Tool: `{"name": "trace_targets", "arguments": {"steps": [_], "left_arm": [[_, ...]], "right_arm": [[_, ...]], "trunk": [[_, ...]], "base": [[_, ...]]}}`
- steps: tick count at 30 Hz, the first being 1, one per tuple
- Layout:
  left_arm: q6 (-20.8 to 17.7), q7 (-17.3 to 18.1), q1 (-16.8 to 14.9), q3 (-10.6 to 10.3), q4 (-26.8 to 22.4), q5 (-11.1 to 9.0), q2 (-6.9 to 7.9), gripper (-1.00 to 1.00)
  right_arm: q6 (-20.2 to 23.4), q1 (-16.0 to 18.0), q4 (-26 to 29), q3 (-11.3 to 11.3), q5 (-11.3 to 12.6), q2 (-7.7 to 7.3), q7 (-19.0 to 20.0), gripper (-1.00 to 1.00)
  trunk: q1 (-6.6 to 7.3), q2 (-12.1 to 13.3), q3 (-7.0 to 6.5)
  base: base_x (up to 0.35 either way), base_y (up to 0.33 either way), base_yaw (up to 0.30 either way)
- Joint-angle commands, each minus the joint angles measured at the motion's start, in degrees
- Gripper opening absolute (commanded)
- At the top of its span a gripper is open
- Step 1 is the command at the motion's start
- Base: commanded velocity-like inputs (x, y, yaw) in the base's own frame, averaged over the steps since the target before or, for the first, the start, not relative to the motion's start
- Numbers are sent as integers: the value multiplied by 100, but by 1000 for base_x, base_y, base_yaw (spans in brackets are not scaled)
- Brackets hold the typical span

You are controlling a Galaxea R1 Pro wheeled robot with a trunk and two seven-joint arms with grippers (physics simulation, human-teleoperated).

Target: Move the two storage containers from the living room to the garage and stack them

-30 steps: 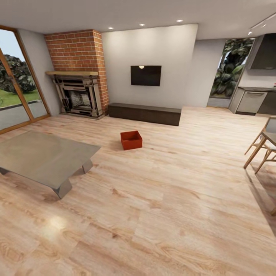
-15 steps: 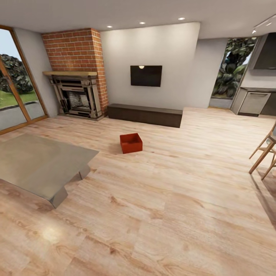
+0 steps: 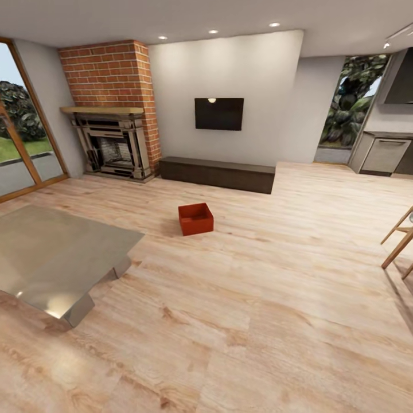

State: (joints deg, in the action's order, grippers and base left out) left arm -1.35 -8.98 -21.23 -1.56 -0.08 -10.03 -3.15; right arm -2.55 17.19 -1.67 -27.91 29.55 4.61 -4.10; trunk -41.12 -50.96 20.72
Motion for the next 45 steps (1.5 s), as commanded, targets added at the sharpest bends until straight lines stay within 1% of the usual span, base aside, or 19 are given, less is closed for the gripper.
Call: {"name": "trace_targets", "arguments": {"steps": [1,45], "left_arm": [[-14,-16,-4,-20,-1,-43,-1,100],[-14,-16,-4,-20,-1,-43,-1,100]], "right_arm": [[-27,7,-18,-48,51,5,-4,100],[-27,10,-18,-48,51,5,-6,100]], "trunk": [[-4,-4,6],[-4,-4,6]], "base": [[323,0,0],[323,0,0]]}}
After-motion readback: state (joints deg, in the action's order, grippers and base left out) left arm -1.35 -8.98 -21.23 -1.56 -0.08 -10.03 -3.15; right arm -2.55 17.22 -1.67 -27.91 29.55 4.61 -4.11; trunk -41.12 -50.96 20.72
